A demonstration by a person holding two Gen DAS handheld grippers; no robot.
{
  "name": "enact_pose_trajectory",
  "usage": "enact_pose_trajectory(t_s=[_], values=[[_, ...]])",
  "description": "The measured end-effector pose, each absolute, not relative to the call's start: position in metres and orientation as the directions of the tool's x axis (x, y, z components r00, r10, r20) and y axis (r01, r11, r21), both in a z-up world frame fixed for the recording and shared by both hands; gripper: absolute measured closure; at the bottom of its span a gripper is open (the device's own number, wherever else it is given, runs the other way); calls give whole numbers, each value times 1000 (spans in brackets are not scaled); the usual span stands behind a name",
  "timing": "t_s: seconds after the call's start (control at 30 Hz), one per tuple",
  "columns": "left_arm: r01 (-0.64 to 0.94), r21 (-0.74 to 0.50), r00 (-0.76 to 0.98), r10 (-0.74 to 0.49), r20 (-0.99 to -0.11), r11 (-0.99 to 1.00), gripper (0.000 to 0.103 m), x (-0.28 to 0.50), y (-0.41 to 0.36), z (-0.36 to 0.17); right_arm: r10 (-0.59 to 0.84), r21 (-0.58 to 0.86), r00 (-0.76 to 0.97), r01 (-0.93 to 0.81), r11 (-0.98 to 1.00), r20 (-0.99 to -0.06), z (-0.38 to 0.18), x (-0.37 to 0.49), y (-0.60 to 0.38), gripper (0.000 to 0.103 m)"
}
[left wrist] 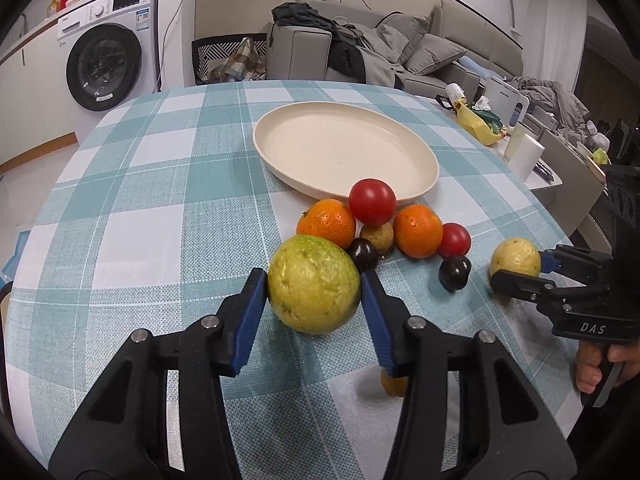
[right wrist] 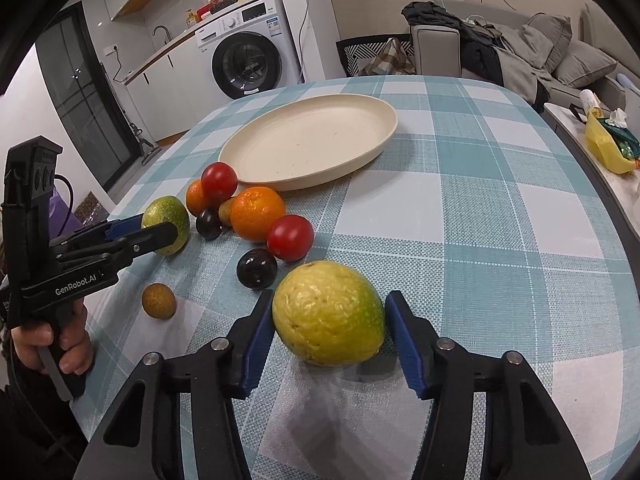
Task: Organize fruits
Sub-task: 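Grasp the large yellow citrus with the right tool while the left tool grasps the yellow-green citrus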
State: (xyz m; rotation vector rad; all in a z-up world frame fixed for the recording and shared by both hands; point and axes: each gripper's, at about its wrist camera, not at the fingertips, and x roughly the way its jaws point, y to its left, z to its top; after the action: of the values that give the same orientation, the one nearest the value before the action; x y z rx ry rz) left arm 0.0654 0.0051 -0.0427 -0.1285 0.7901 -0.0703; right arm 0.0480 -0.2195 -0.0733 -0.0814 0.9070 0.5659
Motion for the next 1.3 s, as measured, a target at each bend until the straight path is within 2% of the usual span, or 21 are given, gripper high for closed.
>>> enact_pose_trajectory(t_s=[0.4,1.3], values=[[42,-80,751,-84,-655,996,58,53,-6,-32,429,152,503,-500,853,-751,-70,43,-219,51],[29,-94,819,-77,-569,995,58,49,-5,-2,513,188,579,-528,828,-634,-38,53,-209,51]])
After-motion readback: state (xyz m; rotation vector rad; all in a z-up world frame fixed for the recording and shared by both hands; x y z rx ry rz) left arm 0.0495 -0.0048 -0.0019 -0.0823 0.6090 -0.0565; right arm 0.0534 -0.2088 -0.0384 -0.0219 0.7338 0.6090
